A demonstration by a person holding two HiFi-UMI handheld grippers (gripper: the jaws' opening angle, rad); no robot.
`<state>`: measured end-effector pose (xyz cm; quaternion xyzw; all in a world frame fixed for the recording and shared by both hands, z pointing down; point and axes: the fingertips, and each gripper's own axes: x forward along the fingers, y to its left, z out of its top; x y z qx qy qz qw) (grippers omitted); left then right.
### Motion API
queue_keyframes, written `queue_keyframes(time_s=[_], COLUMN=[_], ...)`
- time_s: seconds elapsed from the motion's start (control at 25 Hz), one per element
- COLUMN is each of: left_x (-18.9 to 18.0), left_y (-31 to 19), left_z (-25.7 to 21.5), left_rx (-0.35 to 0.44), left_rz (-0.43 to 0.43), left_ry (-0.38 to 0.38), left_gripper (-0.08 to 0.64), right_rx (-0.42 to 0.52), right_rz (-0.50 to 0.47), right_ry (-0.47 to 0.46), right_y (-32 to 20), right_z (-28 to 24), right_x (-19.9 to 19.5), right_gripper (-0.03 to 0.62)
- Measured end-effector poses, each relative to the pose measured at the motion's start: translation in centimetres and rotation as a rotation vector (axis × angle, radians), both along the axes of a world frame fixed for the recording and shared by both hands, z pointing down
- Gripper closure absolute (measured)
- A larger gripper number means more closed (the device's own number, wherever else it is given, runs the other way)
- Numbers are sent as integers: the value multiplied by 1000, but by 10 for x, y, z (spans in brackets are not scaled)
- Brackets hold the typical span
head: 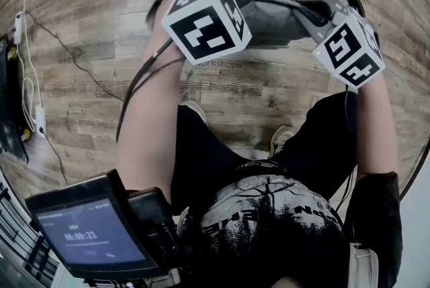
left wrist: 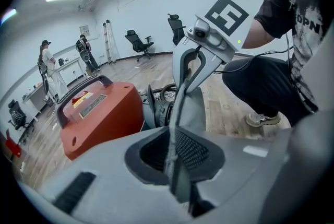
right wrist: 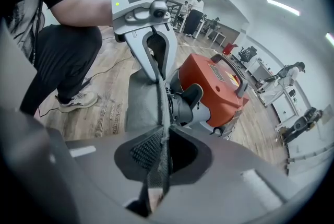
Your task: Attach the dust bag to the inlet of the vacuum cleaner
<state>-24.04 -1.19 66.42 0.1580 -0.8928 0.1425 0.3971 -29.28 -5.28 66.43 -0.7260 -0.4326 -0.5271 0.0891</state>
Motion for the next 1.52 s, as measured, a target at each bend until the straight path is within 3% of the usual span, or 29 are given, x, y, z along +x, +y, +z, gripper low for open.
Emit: queue_keyframes(time_s=[0.72, 1.12, 1.52], left_x=[0, -6, -3], left_y=[12, 19, 10], left_z=[-11, -8, -9], left_rx=[-26, -38, 35], left_rz=[-51, -82, -83], left_ry=[-44, -32, -16], left_gripper=[529, 526, 528], right_rx=[-15, -7, -14], right_rz=[-51, 9, 38], right_ry=[-46, -38, -15], right_y=[8, 17, 9], right_z=[-15, 2, 0], right_x=[6, -2, -1], right_gripper=[561, 560, 563])
